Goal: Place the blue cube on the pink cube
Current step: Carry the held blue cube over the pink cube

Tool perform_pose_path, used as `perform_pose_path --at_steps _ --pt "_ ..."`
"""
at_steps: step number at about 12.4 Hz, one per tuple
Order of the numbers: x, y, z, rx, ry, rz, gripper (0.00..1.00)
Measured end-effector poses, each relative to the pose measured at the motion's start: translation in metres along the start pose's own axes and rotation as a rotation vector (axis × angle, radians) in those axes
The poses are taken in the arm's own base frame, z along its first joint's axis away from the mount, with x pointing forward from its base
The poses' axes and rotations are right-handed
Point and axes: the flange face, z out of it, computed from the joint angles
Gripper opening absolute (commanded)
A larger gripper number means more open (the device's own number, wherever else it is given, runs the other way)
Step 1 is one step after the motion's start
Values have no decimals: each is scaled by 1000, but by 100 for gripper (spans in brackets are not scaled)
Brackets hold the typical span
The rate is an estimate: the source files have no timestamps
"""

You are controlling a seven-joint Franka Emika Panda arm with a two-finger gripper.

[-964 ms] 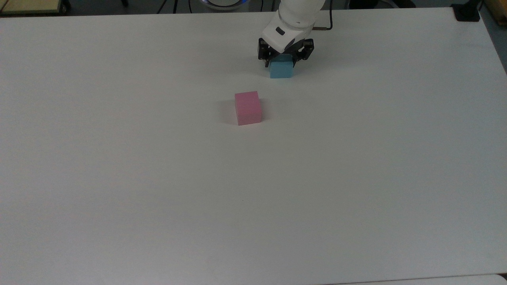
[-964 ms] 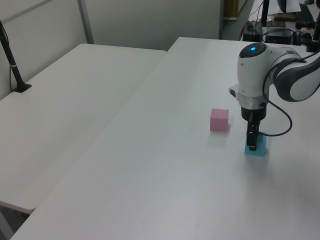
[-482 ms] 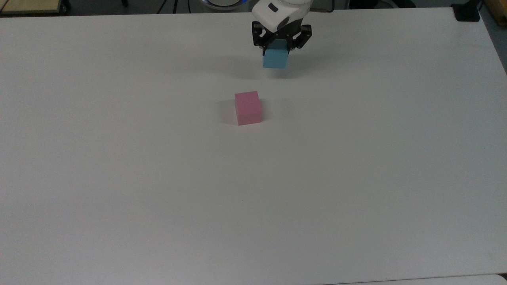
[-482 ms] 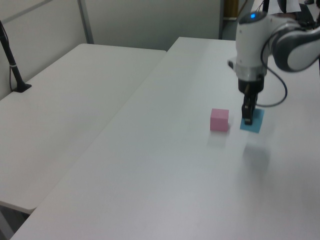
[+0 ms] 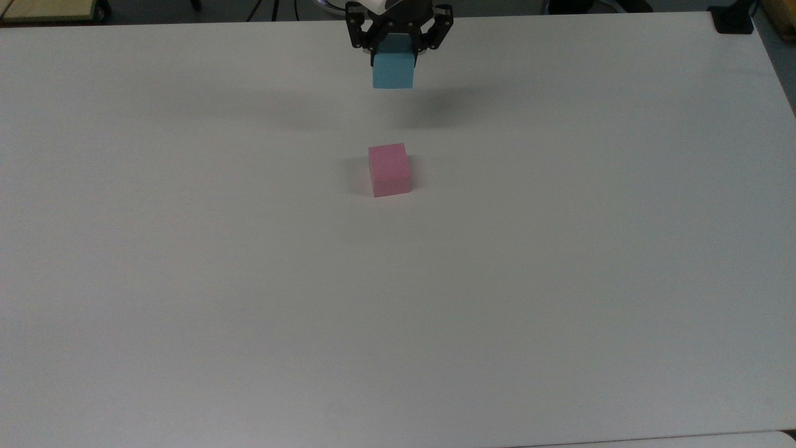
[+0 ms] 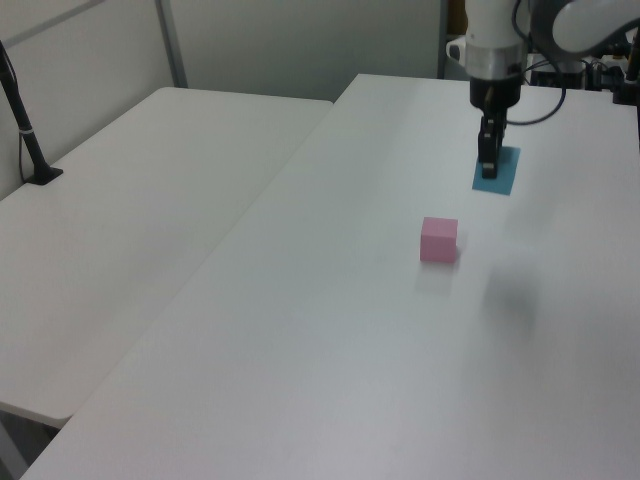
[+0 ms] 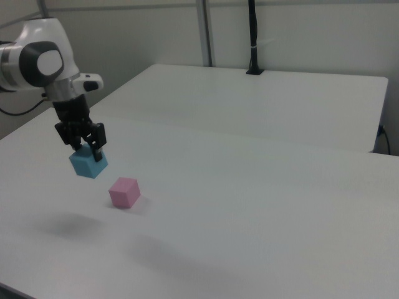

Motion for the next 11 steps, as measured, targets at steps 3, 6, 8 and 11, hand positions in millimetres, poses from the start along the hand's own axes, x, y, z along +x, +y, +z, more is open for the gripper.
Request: perform_pose_path --at_steps 3,6,8,11 --pt "16 33 -22 7 42 -100 33" --pt "32 35 -19 37 43 -96 33" --pt "49 30 -6 63 55 -69 33" --pt "66 26 15 66 71 -48 33"
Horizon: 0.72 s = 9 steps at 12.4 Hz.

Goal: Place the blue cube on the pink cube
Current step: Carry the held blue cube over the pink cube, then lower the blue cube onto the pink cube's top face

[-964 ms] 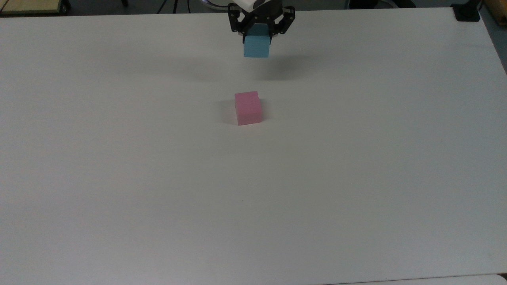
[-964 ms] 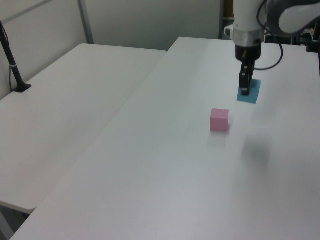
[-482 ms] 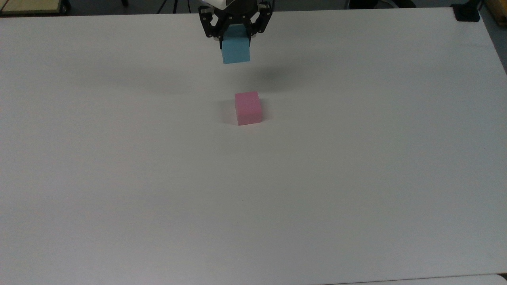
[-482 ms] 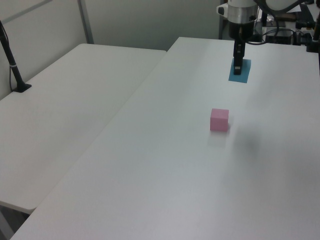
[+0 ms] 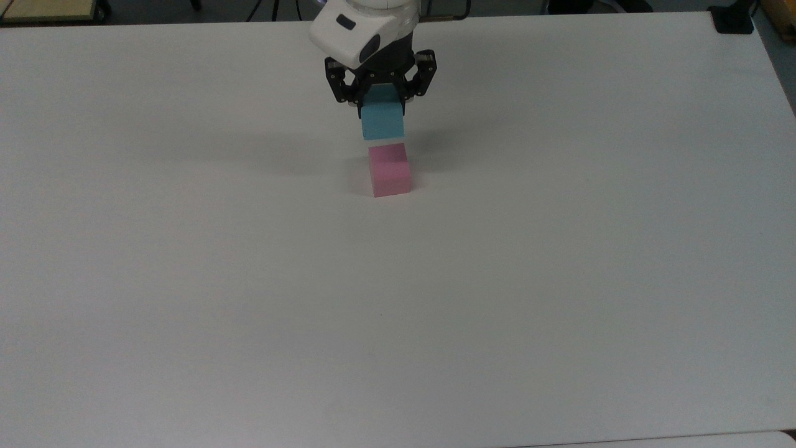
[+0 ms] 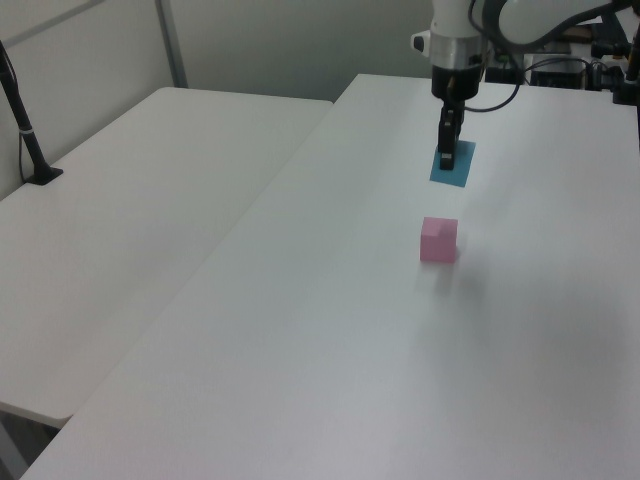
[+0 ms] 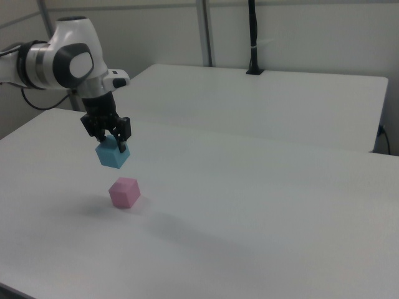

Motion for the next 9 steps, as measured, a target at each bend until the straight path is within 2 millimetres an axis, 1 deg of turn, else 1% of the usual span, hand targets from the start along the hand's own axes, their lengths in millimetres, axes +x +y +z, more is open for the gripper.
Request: perform_pose_path --at_steps 1,3,9 --pt "5 -1 10 0 2 0 33" --pt "10 -3 22 0 -5 -2 33" --pt "14 -22 52 -35 -15 -8 33"
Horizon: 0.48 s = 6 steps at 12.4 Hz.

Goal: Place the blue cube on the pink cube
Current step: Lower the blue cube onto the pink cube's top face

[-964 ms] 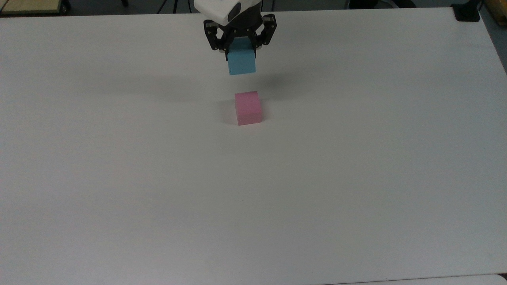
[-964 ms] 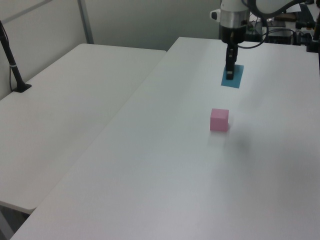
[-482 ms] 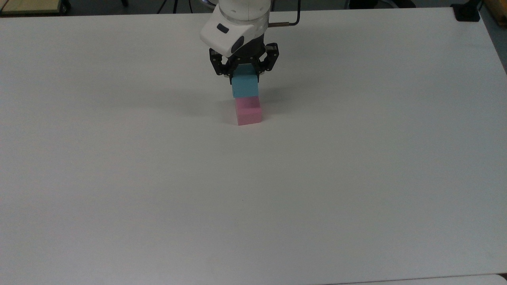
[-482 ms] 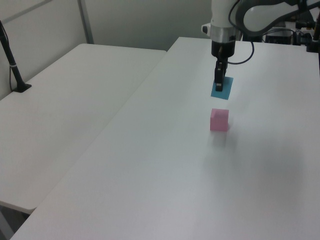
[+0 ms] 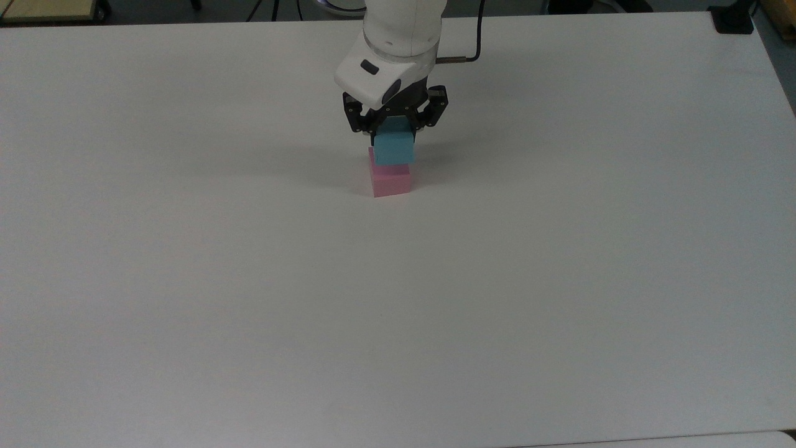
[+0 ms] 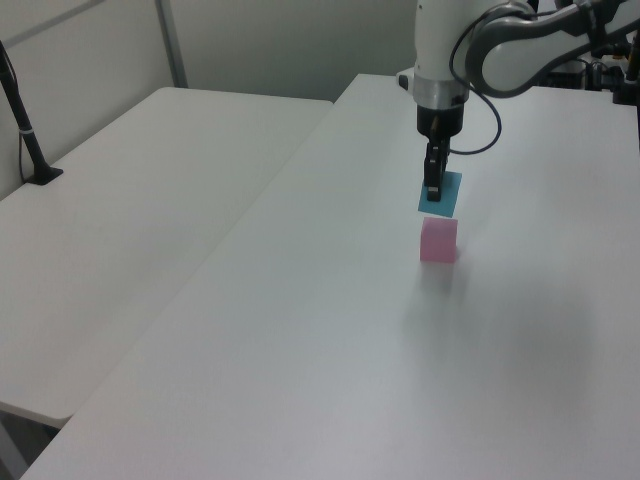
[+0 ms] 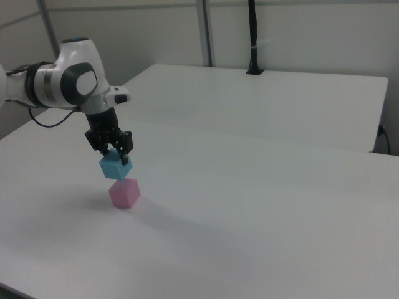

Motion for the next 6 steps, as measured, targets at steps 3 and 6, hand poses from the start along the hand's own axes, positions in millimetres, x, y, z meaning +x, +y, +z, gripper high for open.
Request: perform_pose_path --at_steps 3,6 --pt "1 -2 19 -15 -20 -4 33" --pt "2 -2 31 -32 -38 9 33"
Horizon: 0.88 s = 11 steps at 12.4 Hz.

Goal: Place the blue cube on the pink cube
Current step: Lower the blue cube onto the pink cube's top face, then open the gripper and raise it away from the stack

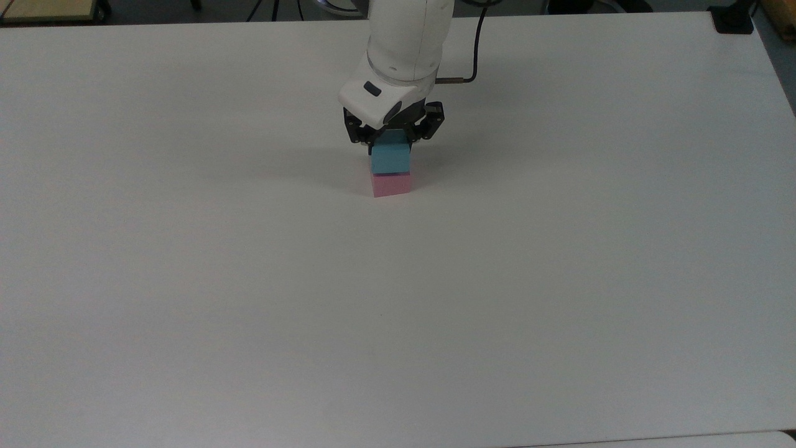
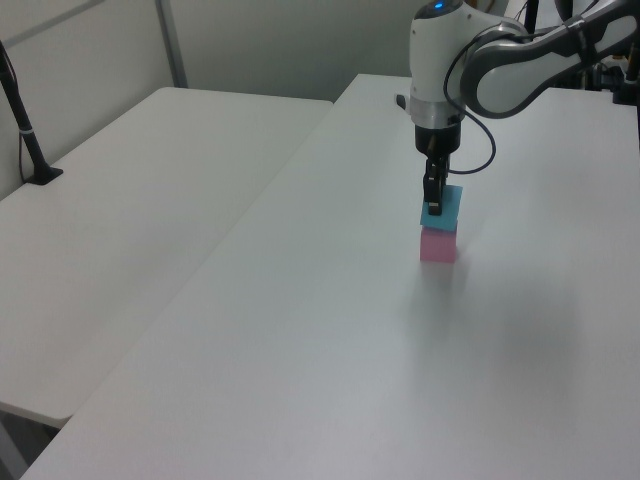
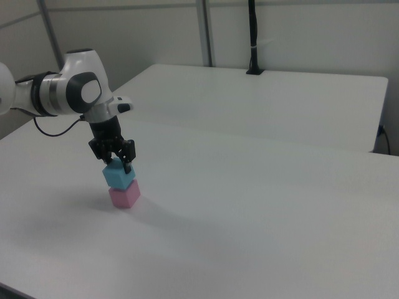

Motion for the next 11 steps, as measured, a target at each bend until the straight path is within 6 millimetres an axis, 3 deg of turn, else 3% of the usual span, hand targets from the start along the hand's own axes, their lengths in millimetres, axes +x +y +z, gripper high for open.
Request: perform_pose_path --at_steps 1,2,3,4,11 --pt "0 0 4 -7 -6 5 33" --pt "0 0 6 -10 -10 8 48" --pt "0 0 8 -10 -13 8 82" --pt "0 0 9 -10 -14 8 100" --pt "1 1 7 -22 -9 51 100"
